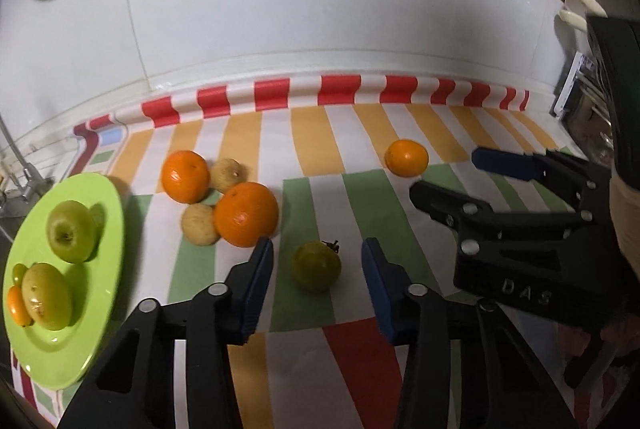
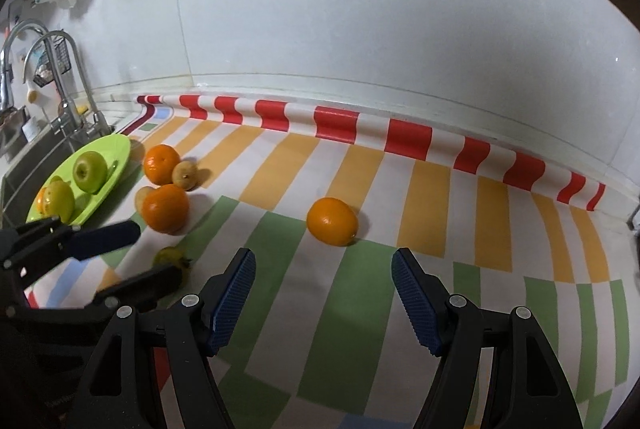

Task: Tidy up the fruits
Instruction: 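Grasp a green lime with the left tool while the right tool grasps an orange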

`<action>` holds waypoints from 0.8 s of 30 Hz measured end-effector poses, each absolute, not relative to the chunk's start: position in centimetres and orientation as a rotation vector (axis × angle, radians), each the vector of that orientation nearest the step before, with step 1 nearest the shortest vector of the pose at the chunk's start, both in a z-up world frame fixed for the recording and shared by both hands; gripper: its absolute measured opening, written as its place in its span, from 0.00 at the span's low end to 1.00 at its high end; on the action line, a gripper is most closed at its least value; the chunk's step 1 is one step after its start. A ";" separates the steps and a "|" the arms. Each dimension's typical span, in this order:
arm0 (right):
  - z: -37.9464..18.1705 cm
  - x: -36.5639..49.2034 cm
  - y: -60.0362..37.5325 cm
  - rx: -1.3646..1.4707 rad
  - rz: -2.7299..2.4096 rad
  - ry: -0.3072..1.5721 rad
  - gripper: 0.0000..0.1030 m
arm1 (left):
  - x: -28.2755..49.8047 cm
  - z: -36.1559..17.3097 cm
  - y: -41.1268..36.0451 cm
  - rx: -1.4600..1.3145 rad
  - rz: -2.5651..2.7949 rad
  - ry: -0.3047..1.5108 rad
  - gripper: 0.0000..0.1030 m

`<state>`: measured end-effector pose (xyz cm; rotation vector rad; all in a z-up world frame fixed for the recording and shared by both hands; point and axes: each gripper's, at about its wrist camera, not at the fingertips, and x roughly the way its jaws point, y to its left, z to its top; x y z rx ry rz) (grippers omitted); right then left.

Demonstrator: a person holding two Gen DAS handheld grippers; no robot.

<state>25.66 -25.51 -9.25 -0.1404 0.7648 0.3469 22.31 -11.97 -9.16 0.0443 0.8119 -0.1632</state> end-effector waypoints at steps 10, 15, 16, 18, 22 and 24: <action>-10.6 28.0 -25.0 -0.140 0.362 0.801 0.63 | 23.8 -10.3 -12.6 0.061 -0.191 0.844 0.27; -10.8 29.0 -24.6 -0.140 0.359 0.811 0.58 | 24.3 -9.5 -12.5 0.051 -0.197 0.831 0.27; -10.9 29.2 -24.5 -0.141 0.359 0.816 0.57 | 24.3 -9.2 -12.4 0.046 -0.197 0.829 0.27; -11.1 29.8 -24.5 -0.138 0.352 0.832 0.54 | 24.4 -8.5 -12.4 0.038 -0.198 0.819 0.27; -11.4 30.4 -24.6 -0.118 0.354 0.851 0.43 | 24.7 -7.3 -12.4 0.057 -0.183 0.777 0.27; -11.5 30.5 -24.5 -0.116 0.360 0.858 0.39 | 25.1 -7.1 -12.2 0.061 -0.175 0.772 0.27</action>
